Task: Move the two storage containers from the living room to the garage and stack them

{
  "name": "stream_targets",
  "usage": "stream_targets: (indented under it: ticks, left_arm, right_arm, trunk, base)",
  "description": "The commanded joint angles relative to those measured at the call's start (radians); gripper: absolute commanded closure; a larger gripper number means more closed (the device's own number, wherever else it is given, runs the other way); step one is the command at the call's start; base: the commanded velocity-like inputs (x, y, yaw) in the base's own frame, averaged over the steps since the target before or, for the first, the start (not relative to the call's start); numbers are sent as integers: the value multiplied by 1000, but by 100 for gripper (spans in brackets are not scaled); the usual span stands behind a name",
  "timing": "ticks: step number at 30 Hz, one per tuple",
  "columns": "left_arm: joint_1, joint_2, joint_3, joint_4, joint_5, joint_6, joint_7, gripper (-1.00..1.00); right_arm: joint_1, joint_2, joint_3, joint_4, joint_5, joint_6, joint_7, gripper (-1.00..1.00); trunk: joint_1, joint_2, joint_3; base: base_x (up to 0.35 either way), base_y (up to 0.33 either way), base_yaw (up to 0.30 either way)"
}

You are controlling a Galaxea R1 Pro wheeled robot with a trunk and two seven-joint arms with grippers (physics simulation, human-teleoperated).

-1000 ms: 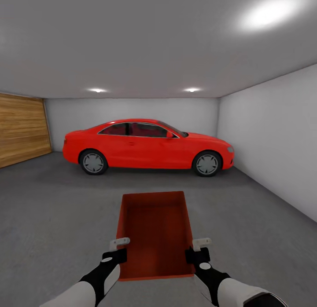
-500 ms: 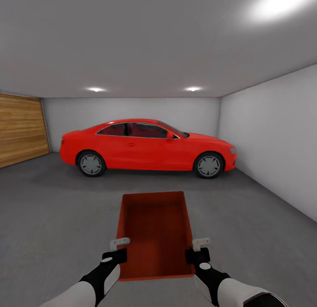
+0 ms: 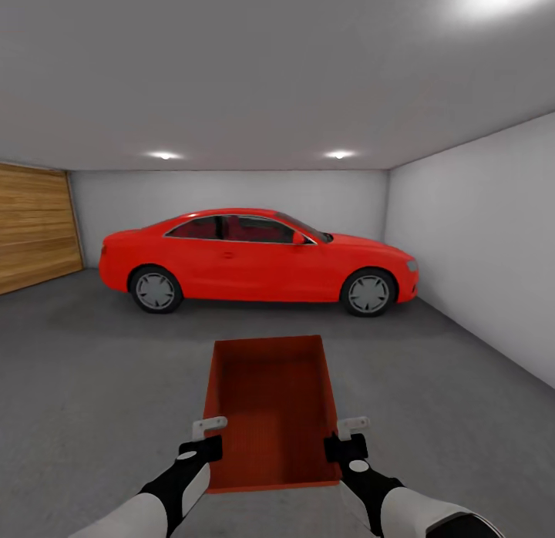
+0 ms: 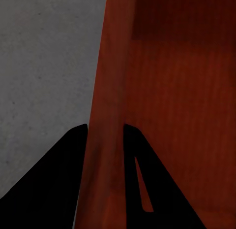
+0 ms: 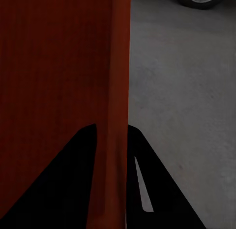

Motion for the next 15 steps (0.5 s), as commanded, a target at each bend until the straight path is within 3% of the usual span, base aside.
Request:
stream_targets:
  ticks: [1,15]
  left_arm:
    - [-1,8,25,-5,-12,-3,7,100]
    - [-1,8,25,-5,-12,-3,7,100]
  right_arm:
    - [-1,0,-62,4,-32,-8,-2,100]
    - [-1,-2,-64,4,-33,-14,-2,100]
  trunk:
    - [1,-1,-2]
    - [1,-1,-2]
  base:
    - [321,0,0]
    - [321,0,0]
